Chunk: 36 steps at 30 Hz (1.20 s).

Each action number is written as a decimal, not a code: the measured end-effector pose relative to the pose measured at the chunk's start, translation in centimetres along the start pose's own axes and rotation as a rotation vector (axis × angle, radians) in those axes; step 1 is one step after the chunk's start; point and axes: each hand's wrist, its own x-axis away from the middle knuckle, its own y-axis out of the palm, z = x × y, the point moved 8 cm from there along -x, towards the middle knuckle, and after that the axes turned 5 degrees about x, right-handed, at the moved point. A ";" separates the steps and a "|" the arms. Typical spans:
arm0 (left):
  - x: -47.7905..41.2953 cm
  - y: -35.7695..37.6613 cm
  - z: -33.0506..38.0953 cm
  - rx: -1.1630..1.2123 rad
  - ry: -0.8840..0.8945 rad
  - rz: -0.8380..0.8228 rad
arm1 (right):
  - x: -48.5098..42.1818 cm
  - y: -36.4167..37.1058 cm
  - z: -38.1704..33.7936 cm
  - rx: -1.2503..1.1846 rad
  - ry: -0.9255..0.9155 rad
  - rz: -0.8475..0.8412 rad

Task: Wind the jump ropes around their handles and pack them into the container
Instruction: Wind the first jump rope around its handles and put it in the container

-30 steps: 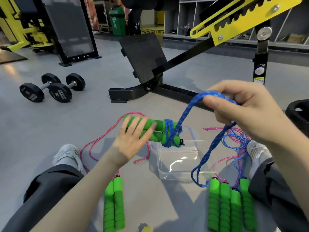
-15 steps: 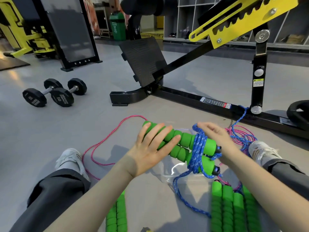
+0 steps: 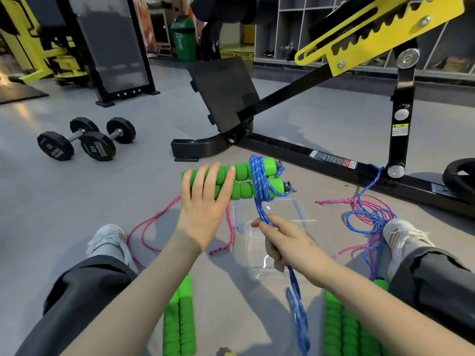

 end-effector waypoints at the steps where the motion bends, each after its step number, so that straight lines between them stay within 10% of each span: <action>1: 0.0 0.2 -0.1 -0.019 -0.009 -0.014 | 0.3 0.2 -0.4 0.035 0.013 -0.030; 10: 0.6 1.5 0.5 -0.066 0.022 -0.121 | 3.6 -1.1 -5.3 0.634 -0.103 -0.217; 17: 1.2 3.0 0.4 -0.088 0.017 -0.163 | 6.3 -4.3 -9.2 0.528 -0.173 -0.324; 25: 1.7 3.0 2.4 -0.028 0.179 -0.175 | 6.4 -8.4 -13.3 0.471 -0.569 0.085; 36: 1.9 -1.0 6.9 0.203 0.513 -0.023 | 0.9 -13.3 -5.8 0.121 -0.398 0.286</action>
